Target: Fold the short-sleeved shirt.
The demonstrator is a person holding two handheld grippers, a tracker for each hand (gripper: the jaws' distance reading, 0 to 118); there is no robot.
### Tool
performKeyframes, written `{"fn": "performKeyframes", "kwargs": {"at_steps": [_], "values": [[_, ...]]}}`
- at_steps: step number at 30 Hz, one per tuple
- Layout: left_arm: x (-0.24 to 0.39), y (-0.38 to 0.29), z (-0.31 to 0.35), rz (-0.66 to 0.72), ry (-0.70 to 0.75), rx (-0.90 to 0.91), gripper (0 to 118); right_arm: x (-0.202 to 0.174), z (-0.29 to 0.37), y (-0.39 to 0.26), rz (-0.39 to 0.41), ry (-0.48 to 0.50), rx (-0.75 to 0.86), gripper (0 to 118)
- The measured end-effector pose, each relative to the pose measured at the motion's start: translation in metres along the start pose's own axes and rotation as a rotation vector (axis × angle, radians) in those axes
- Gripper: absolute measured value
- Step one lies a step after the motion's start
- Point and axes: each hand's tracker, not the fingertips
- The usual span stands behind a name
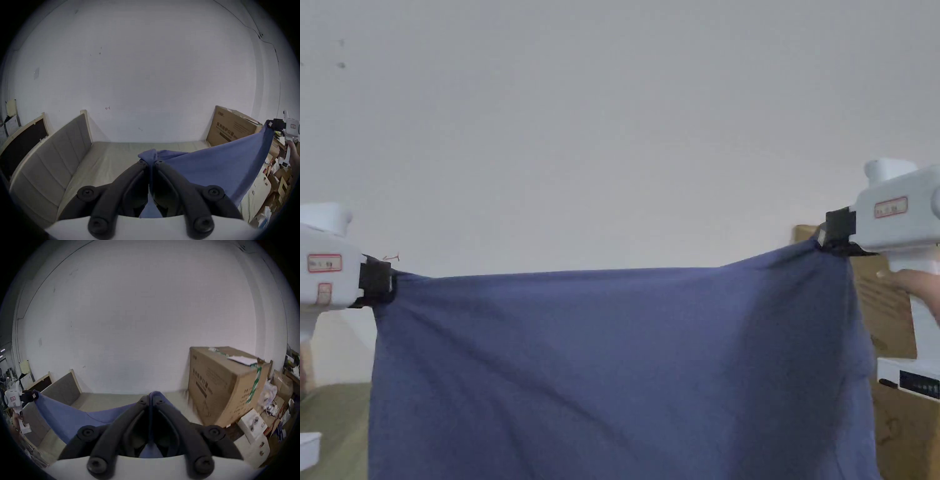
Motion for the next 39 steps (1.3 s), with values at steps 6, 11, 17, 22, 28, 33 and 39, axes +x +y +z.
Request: {"fn": "performKeyframes", "kwargs": {"at_steps": [6, 11, 17, 22, 28, 33, 39], "values": [[-0.006, 0.046, -0.045, 0.007, 0.047, 0.065, 3, -0.02, -0.051, 0.055, 0.039, -0.053, 0.082, 2], [-0.005, 0.068, -0.088, -0.024, 0.097, 0.124, 3, -0.032, -0.093, 0.081, 0.049, -0.084, 0.144, 2], [-0.011, 0.055, -0.143, 0.002, 0.123, 0.154, 3, -0.035, -0.143, 0.06, 0.095, -0.113, 0.167, 2], [-0.011, -0.024, -0.192, 0.008, 0.116, -0.024, 3, -0.018, -0.195, -0.047, 0.062, -0.119, 0.002, 2], [-0.014, -0.212, -0.211, -0.006, 0.007, -0.422, 3, 0.013, -0.208, -0.268, -0.023, -0.068, -0.45, 2], [-0.026, -0.344, -0.146, 0.042, -0.006, -0.648, 3, 0.054, -0.144, -0.418, -0.072, -0.043, -0.808, 2], [-0.038, -0.408, -0.049, 0.03, -0.064, -0.807, 3, 0.08, -0.018, -0.47, -0.046, 0.028, -1.007, 2]]}}
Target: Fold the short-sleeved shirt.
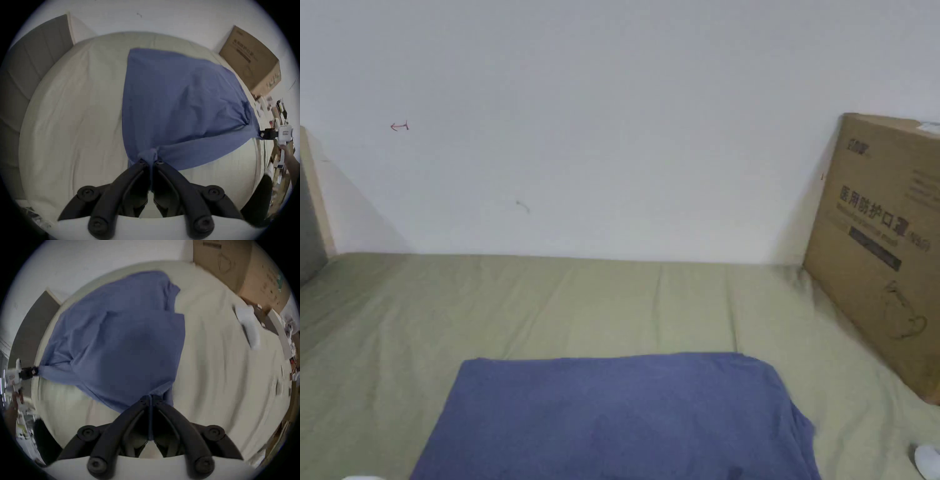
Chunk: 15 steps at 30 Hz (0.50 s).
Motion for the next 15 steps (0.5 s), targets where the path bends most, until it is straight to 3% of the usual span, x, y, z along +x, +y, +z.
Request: {"fn": "performKeyframes", "kwargs": {"at_steps": [3, 6, 10, 15], "values": [[0.003, -0.045, 0.021, -0.002, -0.013, -0.056, 3, 0.01, 0.014, -0.049, 0.032, 0.051, -0.083, 2], [0.005, -0.081, 0.037, -0.018, -0.039, -0.113, 3, 0.012, 0.03, -0.087, 0.001, 0.05, -0.103, 2], [0.003, -0.113, 0.053, -0.003, -0.048, -0.152, 3, 0.013, 0.041, -0.113, -0.024, 0.061, -0.134, 2], [0.007, -0.124, 0.063, 0.004, -0.069, -0.152, 5, 0.002, 0.044, -0.12, 0.012, 0.03, -0.125, 3]]}}
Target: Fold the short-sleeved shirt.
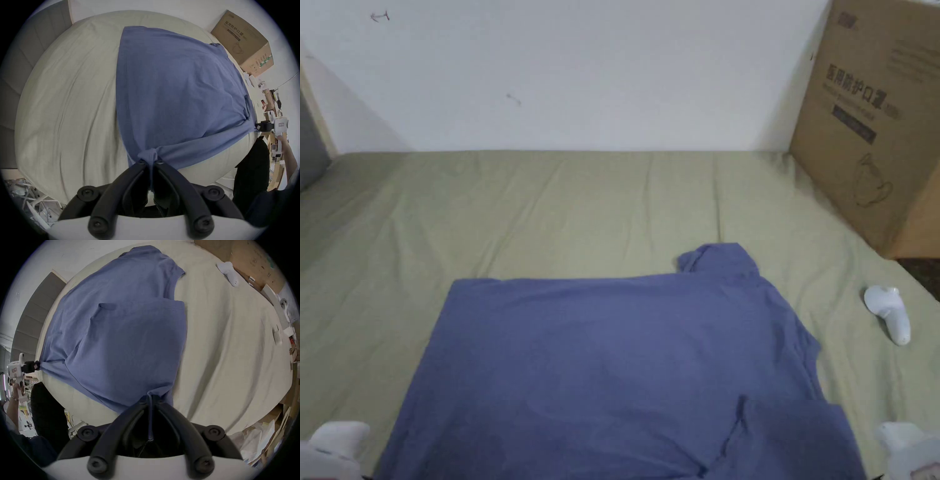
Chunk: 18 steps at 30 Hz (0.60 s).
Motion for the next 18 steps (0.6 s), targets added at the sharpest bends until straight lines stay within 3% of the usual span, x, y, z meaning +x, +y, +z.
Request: {"fn": "performKeyframes", "kwargs": {"at_steps": [3, 5, 6, 7, 8, 9, 10, 14, 18], "values": [[0.0, -0.001, 0.004, -0.008, -0.017, 0.042, 43, -0.004, -0.002, 0.003, 0.001, -0.023, 0.014, 7], [0.004, -0.003, 0.007, -0.026, 0.022, 0.036, 86, -0.006, -0.004, 0.001, -0.002, -0.031, 0.022, 29], [0.001, -0.005, 0.007, -0.018, 0.02, 0.031, 86, -0.008, -0.005, 0.0, -0.006, -0.044, 0.024, 29], [-0.002, -0.008, 0.006, 0.002, 0.019, 0.028, 95, -0.009, -0.002, 0.0, -0.011, -0.05, 0.037, 35], [-0.004, -0.011, 0.008, 0.041, 0.005, 0.029, 108, -0.01, 0.002, -0.002, -0.021, -0.047, 0.064, 49], [-0.005, -0.014, 0.014, 0.076, -0.021, 0.052, 115, -0.018, 0.008, -0.005, -0.027, -0.066, 0.082, 79], [-0.006, -0.015, 0.019, 0.103, -0.05, 0.082, 112, -0.022, 0.013, -0.005, -0.032, -0.087, 0.101, 113], [0.009, -0.015, 0.053, 0.151, -0.101, 0.237, 112, -0.037, 0.049, -0.005, -0.055, -0.079, 0.35, 116], [0.047, -0.01, 0.083, 0.118, 0.0, 0.412, 112, -0.081, 0.087, -0.012, -0.047, -0.085, 0.512, 116]]}}
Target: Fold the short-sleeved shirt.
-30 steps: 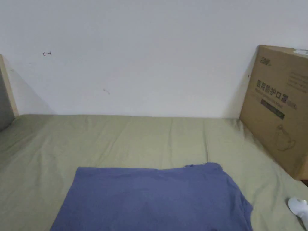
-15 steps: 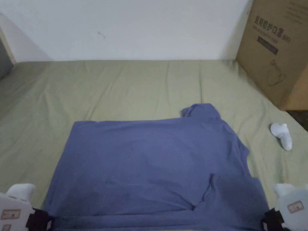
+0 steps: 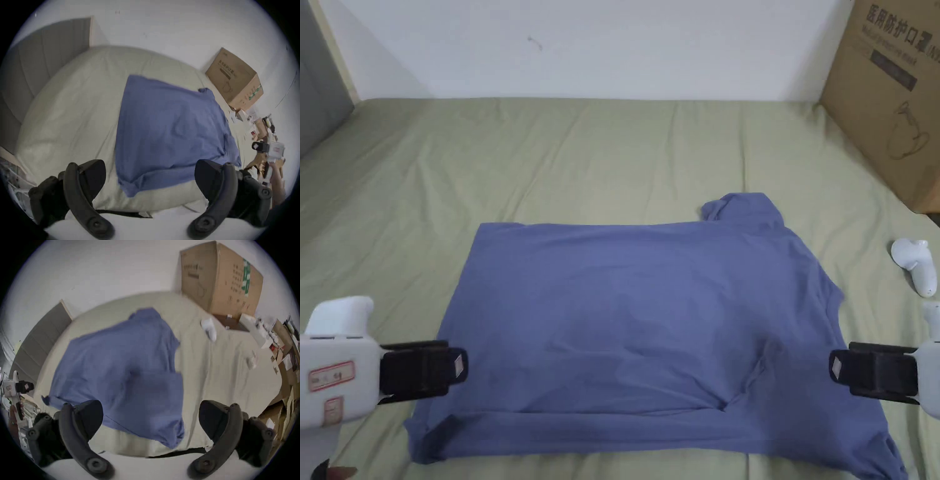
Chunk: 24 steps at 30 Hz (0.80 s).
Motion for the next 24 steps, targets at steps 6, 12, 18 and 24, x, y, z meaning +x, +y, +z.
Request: {"fn": "performKeyframes", "kwargs": {"at_steps": [6, 12, 18, 24], "values": [[0.032, 0.005, 0.005, -0.008, 0.044, 0.07, 0, -0.031, 0.018, -0.002, -0.09, 0.085, 0.127, 0], [0.01, 0.002, 0.001, 0.056, 0.078, -0.04, 0, -0.025, 0.014, 0.001, -0.083, 0.071, 0.091, 0], [-0.028, -0.017, -0.029, 0.031, 0.101, -0.165, 84, -0.015, 0.005, -0.005, -0.102, 0.062, 0.043, 0], [-0.033, -0.033, -0.07, 0.027, 0.157, -0.281, 114, -0.012, -0.012, -0.014, -0.11, 0.066, -0.046, 0]]}}
